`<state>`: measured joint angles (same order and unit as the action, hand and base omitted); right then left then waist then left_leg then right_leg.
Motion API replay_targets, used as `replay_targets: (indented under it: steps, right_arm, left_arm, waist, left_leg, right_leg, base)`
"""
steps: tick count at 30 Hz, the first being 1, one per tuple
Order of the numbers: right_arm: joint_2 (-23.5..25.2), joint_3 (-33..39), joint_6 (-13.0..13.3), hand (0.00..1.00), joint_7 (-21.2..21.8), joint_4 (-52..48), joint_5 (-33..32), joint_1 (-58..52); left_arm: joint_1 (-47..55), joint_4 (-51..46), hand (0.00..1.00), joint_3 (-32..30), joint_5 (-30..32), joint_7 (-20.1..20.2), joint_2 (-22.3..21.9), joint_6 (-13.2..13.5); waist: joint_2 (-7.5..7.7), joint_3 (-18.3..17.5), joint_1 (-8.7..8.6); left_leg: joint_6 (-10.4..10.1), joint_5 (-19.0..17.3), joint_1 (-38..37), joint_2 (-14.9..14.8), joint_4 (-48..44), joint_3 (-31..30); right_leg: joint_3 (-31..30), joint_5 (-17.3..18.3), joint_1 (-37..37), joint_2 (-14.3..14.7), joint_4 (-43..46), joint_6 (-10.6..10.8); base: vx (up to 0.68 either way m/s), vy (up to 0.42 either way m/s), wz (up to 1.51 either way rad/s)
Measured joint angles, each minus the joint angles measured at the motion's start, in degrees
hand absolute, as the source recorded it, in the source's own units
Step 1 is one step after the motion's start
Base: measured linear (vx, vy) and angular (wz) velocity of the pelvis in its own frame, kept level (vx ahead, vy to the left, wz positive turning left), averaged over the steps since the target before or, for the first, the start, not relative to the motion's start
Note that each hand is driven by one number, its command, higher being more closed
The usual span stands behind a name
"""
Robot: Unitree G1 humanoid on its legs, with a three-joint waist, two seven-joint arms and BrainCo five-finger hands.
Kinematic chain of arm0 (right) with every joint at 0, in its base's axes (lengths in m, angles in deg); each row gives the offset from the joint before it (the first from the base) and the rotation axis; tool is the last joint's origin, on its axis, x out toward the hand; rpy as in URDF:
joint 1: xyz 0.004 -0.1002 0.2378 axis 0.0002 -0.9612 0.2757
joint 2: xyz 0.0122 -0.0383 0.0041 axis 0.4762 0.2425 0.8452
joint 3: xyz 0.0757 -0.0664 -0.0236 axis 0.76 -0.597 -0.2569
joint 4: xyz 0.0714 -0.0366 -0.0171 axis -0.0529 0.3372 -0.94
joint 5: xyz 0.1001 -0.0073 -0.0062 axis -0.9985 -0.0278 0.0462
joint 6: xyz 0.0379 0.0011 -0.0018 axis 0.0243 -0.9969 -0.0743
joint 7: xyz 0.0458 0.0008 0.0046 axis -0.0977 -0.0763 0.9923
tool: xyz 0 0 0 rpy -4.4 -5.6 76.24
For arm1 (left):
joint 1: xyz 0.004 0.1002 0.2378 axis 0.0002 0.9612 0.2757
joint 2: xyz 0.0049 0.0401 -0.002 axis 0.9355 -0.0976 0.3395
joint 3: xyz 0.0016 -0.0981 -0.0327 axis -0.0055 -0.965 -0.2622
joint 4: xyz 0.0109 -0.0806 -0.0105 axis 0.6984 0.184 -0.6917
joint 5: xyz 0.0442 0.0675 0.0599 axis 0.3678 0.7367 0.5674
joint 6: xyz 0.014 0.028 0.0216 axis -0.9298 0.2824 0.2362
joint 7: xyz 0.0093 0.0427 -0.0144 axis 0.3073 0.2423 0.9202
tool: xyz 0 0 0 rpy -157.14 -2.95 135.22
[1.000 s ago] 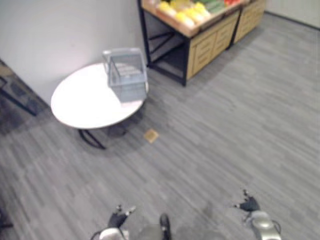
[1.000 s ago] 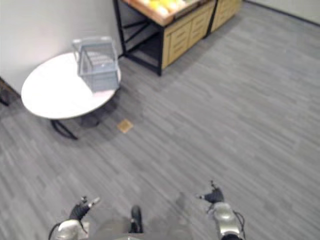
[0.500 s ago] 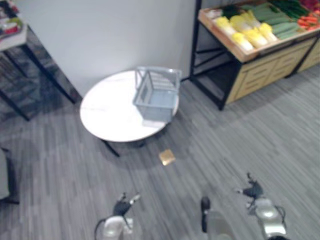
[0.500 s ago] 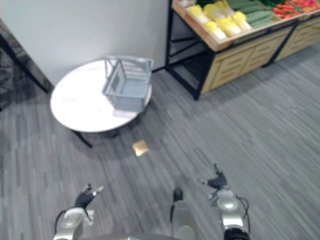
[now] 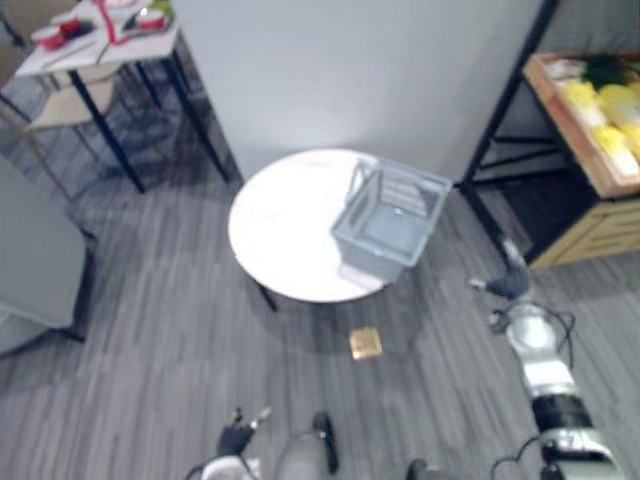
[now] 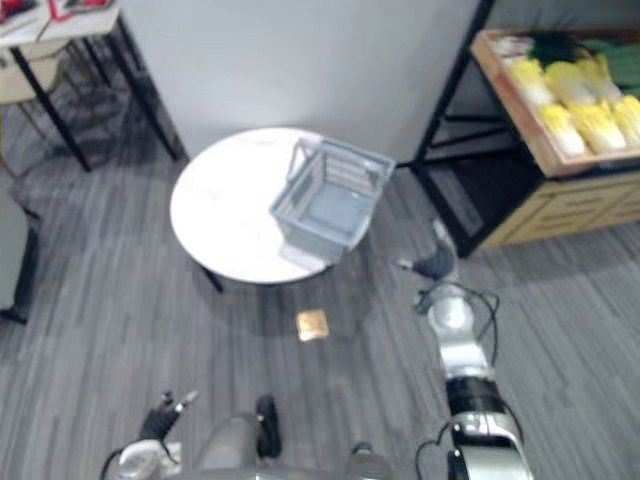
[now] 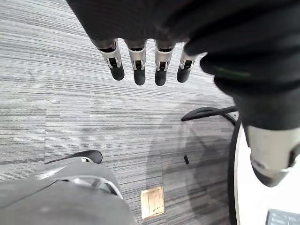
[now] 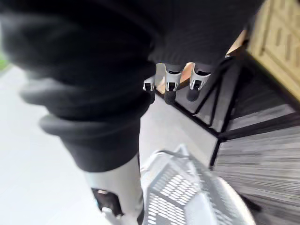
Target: Pick vegetable in the basket
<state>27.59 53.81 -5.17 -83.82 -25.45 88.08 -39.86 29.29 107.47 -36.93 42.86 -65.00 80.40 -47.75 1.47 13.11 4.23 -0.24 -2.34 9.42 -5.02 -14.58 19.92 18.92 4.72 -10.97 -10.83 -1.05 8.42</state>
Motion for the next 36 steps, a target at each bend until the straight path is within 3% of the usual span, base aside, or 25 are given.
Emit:
replay_targets:
  steps: [4,6,7,8,9,11,13,14,15,16,17,19,21,25,31,33,36]
  right_arm:
    - [-1.09,-1.58,0.0,0.0,-0.45,0.66,0.52,5.49]
    - [-1.49,-2.56,-0.03,0.0,-0.48,2.12,3.89,7.68]
    - [-1.53,-2.95,-0.8,0.0,-0.62,3.08,4.48,8.08]
    - [-1.55,-3.49,-1.07,0.0,-0.67,3.44,4.49,8.44]
    - [-1.55,-4.82,-1.38,0.0,-0.67,4.2,4.48,8.97]
    - [-1.72,-5.48,-1.38,0.0,-0.67,4.29,4.48,10.15]
    - [-2.01,-5.63,-1.41,0.0,-0.67,4.31,4.5,13.81]
    - [-2.26,-5.63,-1.4,0.0,-0.7,4.24,4.51,14.44]
    - [-2.57,-5.64,-1.4,0.0,-0.76,4.24,4.53,15.49]
    - [-2.57,-5.9,-1.41,0.0,-0.81,4.23,4.56,16.05]
    - [-3.0,-6.31,-1.4,0.0,-0.81,4.28,4.57,16.32]
    - [-3.35,-7.23,-1.43,0.0,-0.69,4.4,4.56,18.92]
    - [-4.73,-7.16,-1.69,0.0,-0.72,4.66,4.55,20.4]
    - [-6.5,-7.22,-1.76,0.0,-0.75,9.2,4.53,25.43]
    - [-9.35,-10.56,-1.51,0.0,-0.82,14.82,4.43,35.33]
    - [-10.11,-11.36,-1.46,0.0,-0.83,17.55,4.42,37.36]
    - [-10.36,-11.92,-1.47,0.0,-0.81,20.75,4.42,41.26]
  left_arm:
    - [1.81,-0.45,0.0,0.19,0.01,-0.04,-0.37,0.04]
    - [2.88,0.5,0.0,1.24,0.02,-0.03,-0.42,-0.11]
    - [3.27,1.14,0.0,2.74,0.02,-0.04,-0.27,-0.63]
    - [3.21,1.13,0.0,3.08,0.02,-0.08,0.03,-0.66]
    - [3.28,1.34,0.0,3.75,0.02,-0.12,1.02,-0.74]
    - [2.41,1.3,0.0,3.96,0.01,-0.12,1.72,-0.71]
    - [0.46,1.19,0.0,4.0,0.0,-0.07,2.39,-0.67]
    - [-0.05,1.09,0.0,4.12,0.0,0.03,2.62,-0.56]
    - [-0.73,0.68,0.0,4.18,0.01,0.06,3.26,-0.41]
    - [-0.75,0.09,0.0,4.16,0.03,0.09,4.08,-0.25]
    - [-1.09,0.45,0.0,4.19,0.06,0.14,3.62,-0.26]
    - [-0.2,-0.56,0.0,4.55,0.19,0.47,2.4,0.35]
    - [-0.44,-0.77,0.0,4.44,0.19,0.46,2.32,0.33]
    - [-0.64,-0.94,0.0,4.58,0.2,0.45,1.79,0.37]
    - [-3.29,-0.98,0.0,4.58,0.1,0.3,1.79,0.79]
    - [-4.21,-0.98,0.0,4.58,0.0,-0.03,1.82,0.8]
    - [-5.16,-1.03,0.0,4.63,-0.03,-0.83,1.87,1.13]
  waist:
    - [-0.7,-0.07,1.5]
    - [-0.14,0.25,1.99]
    - [0.03,0.32,2.3]
    - [0.35,0.58,2.29]
    - [0.82,0.63,2.3]
    - [0.9,0.74,2.11]
    - [0.38,1.07,1.94]
    - [0.34,1.07,1.62]
    - [1.51,0.96,1.11]
    - [3.49,0.85,1.11]
    - [2.72,1.19,1.12]
    - [-0.45,1.04,1.15]
    - [-1.44,1.37,0.96]
    - [-1.57,2.59,1.03]
    - [-2.17,6.62,1.35]
    - [-2.61,8.08,2.4]
    - [-3.11,10.56,2.59]
  left_leg:
    - [0.09,-0.22,-4.73,1.55,4.0,0.06]
    - [0.21,-1.39,-7.97,2.45,8.43,1.46]
    - [0.23,-1.37,-10.97,3.22,11.04,1.43]
    - [0.33,-1.3,-11.92,3.4,11.39,1.25]
    - [0.38,-1.31,-12.68,3.32,11.34,0.94]
    - [0.29,-1.26,-12.5,2.58,11.44,-0.33]
    - [-1.1,-0.37,-12.21,0.64,12.69,-1.93]
    - [-1.69,-0.11,-11.77,0.4,12.62,-2.76]
    - [-2.64,0.16,-11.22,0.83,12.52,-3.86]
    - [-3.22,0.32,-11.31,2.13,12.54,-4.88]
    - [-3.7,0.52,-11.41,1.6,12.59,-5.28]
    - [-5.13,1.35,-9.89,-1.31,13.81,-5.41]
    - [-6.4,2.43,-8.86,-2.82,15.55,-6.43]
    - [-6.95,2.71,-8.35,-4.43,15.94,-7.7]
    - [-6.91,2.69,-3.92,-3.97,14.17,-9.22]
    - [-6.81,2.76,-2.58,-3.68,13.87,-9.42]
    - [-6.59,2.96,-0.77,-3.46,13.32,-9.75]
  right_leg:
    - [-0.2,0.66,-1.5,-1.26,3.97,0.95]
    - [-1.9,4.83,3.54,-3.88,17.44,0.61]
    - [-4.71,4.33,10.17,-6.07,32.42,0.18]
    - [-6.04,4.58,13.07,-6.85,37.68,-0.3]
    - [-7.99,6.2,15.93,-7.06,40.92,-2.44]
    - [-8.44,7.06,18.05,-5.38,36.18,-3.9]
    - [-9.49,6.04,20.03,-1.16,22.05,-3.47]
    - [-10.09,5.01,19.97,-0.51,17.98,-3.31]
    - [-10.81,1.16,19.9,-0.08,12.4,-3.43]
    - [-12.66,-6.17,19.71,-0.73,10.55,-2.91]
    - [-12.33,-6.6,19.61,-0.42,10.66,-2.73]
    - [-10.67,-8.09,19.59,2.75,6.59,-4.05]
    - [-9.13,-9.3,19.47,4.6,3.73,-4.84]
    - [-7.65,-9.52,18.61,6.44,1.91,-5.15]
    - [-6.8,-11.4,20.07,5.88,-0.68,-5.4]
    - [-6.77,-11.88,21.06,5.64,-1.04,-5.21]
    - [-6.63,-12.44,22.43,5.38,-1.14,-5.13]
  base:
    - [0.12,-0.002,0.15]
    - [0.02,0.023,-0.1]
    - [0.02,0.035,-0.09]
    - [0.06,0.027,0.03]
    - [0.08,-0.005,0.12]
    - [0.11,-0.054,0.29]
    - [0.14,-0.132,0.4]
    - [0.14,-0.16,0.63]
    - [0.17,-0.204,0.7]
    - [0.22,-0.267,0.62]
    - [0.23,-0.279,0.3]
    - [0.18,-0.203,0.04]
    - [0.14,-0.17,0.14]
    - [0.1,-0.105,0.16]
    - [-0.03,0.001,0.13]
    - [-0.05,0.02,0.08]
    - [-0.03,0.012,0.05]
